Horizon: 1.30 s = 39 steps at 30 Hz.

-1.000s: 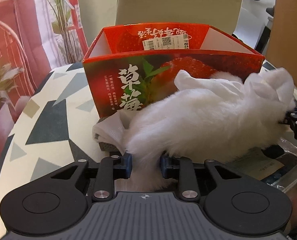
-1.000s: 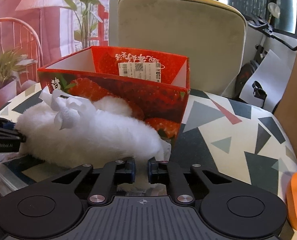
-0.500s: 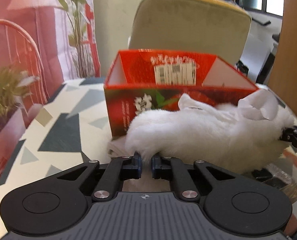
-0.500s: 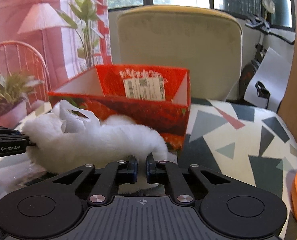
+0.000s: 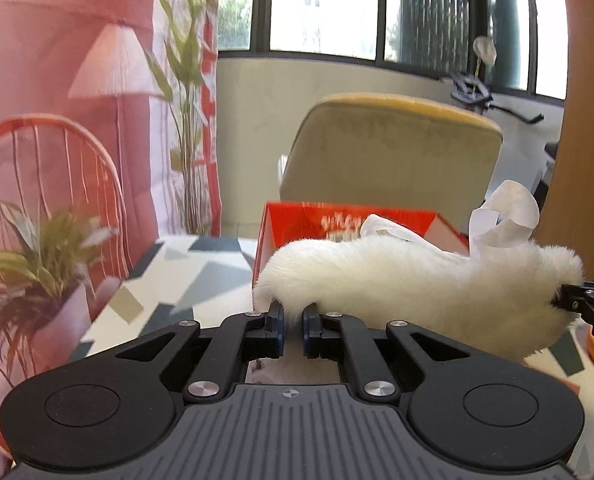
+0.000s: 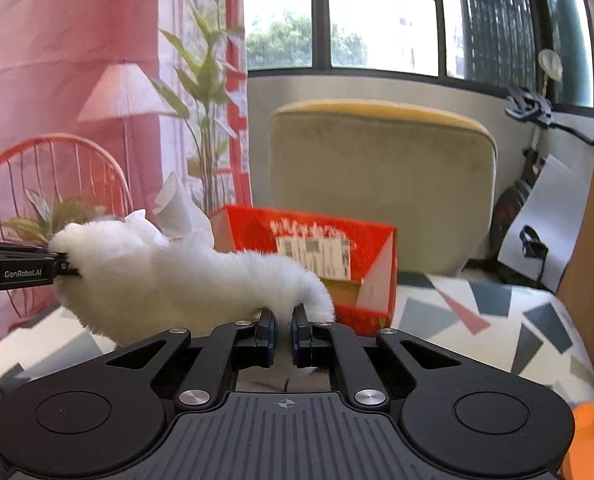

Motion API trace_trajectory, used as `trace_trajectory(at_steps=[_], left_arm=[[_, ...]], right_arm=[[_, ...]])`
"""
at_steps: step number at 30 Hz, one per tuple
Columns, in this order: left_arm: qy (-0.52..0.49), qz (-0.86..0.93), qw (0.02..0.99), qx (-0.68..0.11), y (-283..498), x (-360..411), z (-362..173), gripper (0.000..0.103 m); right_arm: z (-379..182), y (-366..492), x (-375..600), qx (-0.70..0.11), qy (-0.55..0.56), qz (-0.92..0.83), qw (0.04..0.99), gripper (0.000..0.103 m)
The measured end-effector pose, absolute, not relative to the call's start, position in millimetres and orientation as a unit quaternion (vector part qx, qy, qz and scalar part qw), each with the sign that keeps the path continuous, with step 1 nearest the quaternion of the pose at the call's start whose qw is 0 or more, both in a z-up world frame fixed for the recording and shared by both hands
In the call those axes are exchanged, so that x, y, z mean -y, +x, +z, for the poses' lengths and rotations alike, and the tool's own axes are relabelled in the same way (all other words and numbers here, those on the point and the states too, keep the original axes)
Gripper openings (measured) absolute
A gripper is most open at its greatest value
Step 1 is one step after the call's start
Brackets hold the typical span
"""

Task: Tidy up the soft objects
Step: 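Lift the white plush with the left tool toward the red box, then lower the plush into the red box and open the left tool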

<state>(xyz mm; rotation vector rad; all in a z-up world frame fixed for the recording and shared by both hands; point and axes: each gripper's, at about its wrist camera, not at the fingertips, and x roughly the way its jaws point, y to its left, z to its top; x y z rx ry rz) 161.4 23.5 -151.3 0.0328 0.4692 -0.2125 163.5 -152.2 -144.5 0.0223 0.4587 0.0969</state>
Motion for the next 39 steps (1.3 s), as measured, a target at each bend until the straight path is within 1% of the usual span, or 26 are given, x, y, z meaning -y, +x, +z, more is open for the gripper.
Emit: trace_trajectory(at_steps=[12, 16, 19, 22, 27, 36, 39], left_arm=[[0.018, -0.102, 0.977, -0.184, 161, -25, -117, 0.009], [0.017, -0.105, 0.980, -0.171, 166, -23, -105, 0.009], [0.019, -0.111, 0.979, -0.172, 179, -18, -101, 0.009], [0.016, -0.113, 0.974, -0.194, 205, -12, -103, 0.009], [0.016, -0.118, 0.964, -0.236, 255, -5, -111, 0.009], [0.071, -0.118, 0.954, -0.267, 327, 17, -133, 0.009], [0.080, -0.125, 0.945, -0.291, 351, 22, -144, 0.009]], right_arm=[[-99, 174, 148, -0.190, -0.019, 0.041, 0.981, 0.007], [-89, 185, 152, -0.180, -0.013, 0.038, 0.983, 0.007], [-82, 195, 159, -0.173, -0.007, 0.036, 0.984, 0.007], [-82, 212, 164, -0.173, -0.018, 0.031, 0.984, 0.007], [-86, 250, 172, -0.195, -0.029, 0.033, 0.980, 0.007], [-117, 346, 190, -0.283, -0.012, 0.037, 0.958, 0.007], [-129, 376, 197, -0.305, 0.007, 0.036, 0.952, 0.007]])
